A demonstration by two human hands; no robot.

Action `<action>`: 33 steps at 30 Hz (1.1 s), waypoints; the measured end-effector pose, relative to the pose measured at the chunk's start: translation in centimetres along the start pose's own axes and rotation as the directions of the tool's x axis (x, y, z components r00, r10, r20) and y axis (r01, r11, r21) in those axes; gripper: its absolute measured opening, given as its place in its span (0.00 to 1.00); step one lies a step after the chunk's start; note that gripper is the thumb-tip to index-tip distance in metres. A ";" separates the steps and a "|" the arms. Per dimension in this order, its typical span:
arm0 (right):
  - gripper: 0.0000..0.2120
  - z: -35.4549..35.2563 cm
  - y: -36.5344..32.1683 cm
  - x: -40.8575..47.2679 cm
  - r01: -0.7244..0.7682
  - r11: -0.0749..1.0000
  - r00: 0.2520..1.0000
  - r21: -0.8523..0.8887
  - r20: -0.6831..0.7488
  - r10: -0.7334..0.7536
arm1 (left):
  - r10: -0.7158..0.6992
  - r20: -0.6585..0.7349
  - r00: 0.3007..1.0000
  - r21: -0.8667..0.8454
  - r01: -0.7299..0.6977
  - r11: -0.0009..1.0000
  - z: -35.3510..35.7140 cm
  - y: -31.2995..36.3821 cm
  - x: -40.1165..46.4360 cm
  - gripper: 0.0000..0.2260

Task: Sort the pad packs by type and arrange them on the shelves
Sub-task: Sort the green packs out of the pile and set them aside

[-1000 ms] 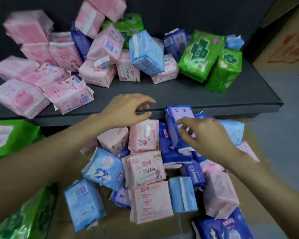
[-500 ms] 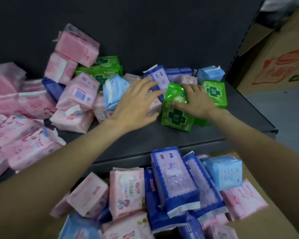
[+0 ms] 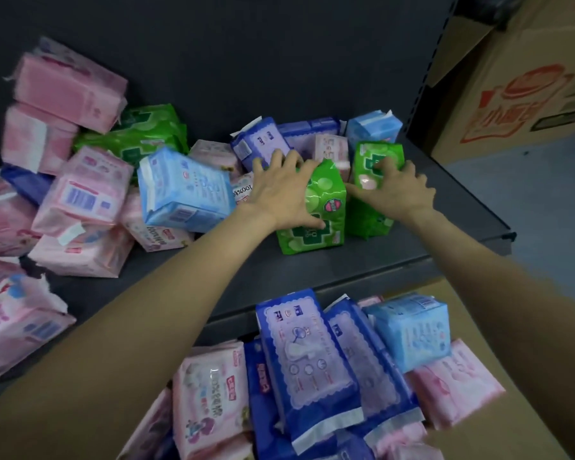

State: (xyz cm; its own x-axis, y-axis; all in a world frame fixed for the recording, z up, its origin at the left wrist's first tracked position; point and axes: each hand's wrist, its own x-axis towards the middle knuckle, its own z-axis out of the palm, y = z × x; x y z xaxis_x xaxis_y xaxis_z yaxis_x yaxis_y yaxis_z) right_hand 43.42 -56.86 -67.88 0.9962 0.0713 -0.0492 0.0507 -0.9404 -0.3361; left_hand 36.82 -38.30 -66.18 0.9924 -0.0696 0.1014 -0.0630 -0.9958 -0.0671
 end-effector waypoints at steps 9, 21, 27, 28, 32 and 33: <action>0.31 1.3 0.7 -5.6 0.119 0.968 0.949 0.220 -0.313 -0.045 | -0.042 -0.250 0.967 -0.195 -0.008 0.981 0.3 0.5 -4.6 0.43; 0.39 -3.2 -6.2 -22.0 0.549 0.731 0.821 0.405 -0.425 -0.382 | -0.133 -0.480 0.867 -0.263 0.002 0.965 -8.9 -8.4 -24.1 0.43; 0.35 -2.2 -14.5 -28.9 0.657 0.543 0.743 0.522 -0.326 -0.585 | -0.495 -0.247 0.833 -0.483 0.337 0.808 -12.5 -16.4 -39.9 0.48; 0.34 -1.6 -16.1 -30.0 0.662 0.511 0.723 0.549 -0.288 -0.627 | -0.576 -0.202 0.792 -0.536 0.403 0.742 -12.8 -17.6 -42.6 0.47; 0.34 2.3 -23.5 -34.9 0.685 0.403 0.588 0.607 -0.133 -0.798 | -0.819 -0.055 0.571 -0.707 0.556 0.436 -12.5 -21.7 -54.2 0.41; 0.34 3.4 -25.3 -36.0 0.696 0.381 0.540 0.609 -0.093 -0.837 | -0.867 -0.017 0.499 -0.718 0.597 0.357 -12.0 -22.4 -56.7 0.43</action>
State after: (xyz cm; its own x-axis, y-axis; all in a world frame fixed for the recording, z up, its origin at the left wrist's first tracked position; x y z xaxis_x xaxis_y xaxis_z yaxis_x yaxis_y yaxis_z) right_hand 6.01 -34.53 -60.79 0.5019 0.7942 0.3424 0.6694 -0.1061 -0.7353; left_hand -19.35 -12.77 -58.49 0.5476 0.8273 0.1255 0.4939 -0.4407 0.7496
